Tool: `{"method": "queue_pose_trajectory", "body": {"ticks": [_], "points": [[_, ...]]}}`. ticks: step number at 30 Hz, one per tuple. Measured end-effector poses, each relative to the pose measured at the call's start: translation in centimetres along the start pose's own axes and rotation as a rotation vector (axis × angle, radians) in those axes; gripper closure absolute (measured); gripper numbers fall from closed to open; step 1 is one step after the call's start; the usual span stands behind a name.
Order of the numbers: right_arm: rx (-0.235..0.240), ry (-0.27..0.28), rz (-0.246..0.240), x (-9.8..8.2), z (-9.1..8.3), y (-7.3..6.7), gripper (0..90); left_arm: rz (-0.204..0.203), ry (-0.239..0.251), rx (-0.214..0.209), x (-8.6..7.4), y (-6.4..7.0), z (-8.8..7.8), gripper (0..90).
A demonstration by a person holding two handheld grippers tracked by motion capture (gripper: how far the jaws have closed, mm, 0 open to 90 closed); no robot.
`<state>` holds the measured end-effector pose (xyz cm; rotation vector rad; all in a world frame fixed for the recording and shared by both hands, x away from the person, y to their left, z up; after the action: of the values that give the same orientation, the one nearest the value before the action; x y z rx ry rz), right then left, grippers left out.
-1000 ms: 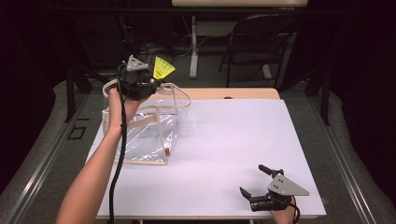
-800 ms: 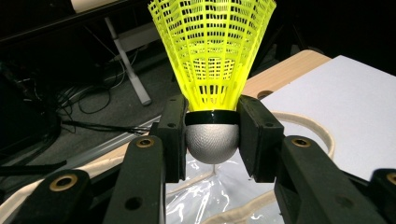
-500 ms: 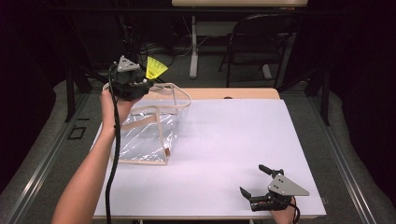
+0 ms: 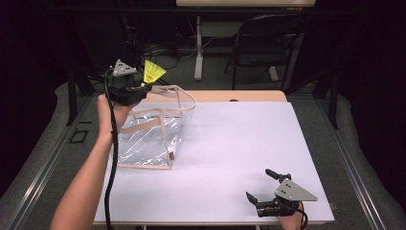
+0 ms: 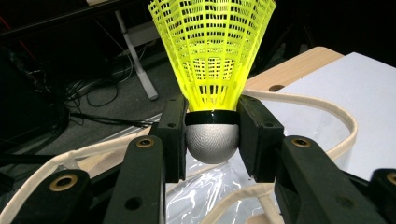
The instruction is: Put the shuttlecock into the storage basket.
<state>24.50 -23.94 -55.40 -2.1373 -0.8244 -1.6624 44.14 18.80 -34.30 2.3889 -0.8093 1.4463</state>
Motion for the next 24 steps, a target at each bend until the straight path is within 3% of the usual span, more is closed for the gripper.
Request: {"method": "queue_pose_trajectory", "body": {"ticks": [24], "points": [[0.000, -0.002, -0.004, 0.0, 0.1, 0.0, 0.3, 0.005, -0.037, -0.016, -1.5, -0.6, -0.5, 64.8]]}}
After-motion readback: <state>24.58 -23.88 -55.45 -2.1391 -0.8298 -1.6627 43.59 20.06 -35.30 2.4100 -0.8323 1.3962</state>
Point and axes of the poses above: each handheld gripper's, and its own axes: z roughly forward along the jaws, x roughly out of its top, y roughly to its right, the point moved 2 cm from there along z, roughly forward along the jaws, and after that the axes turned 5 degrees about -x, right-handed, at the moved point
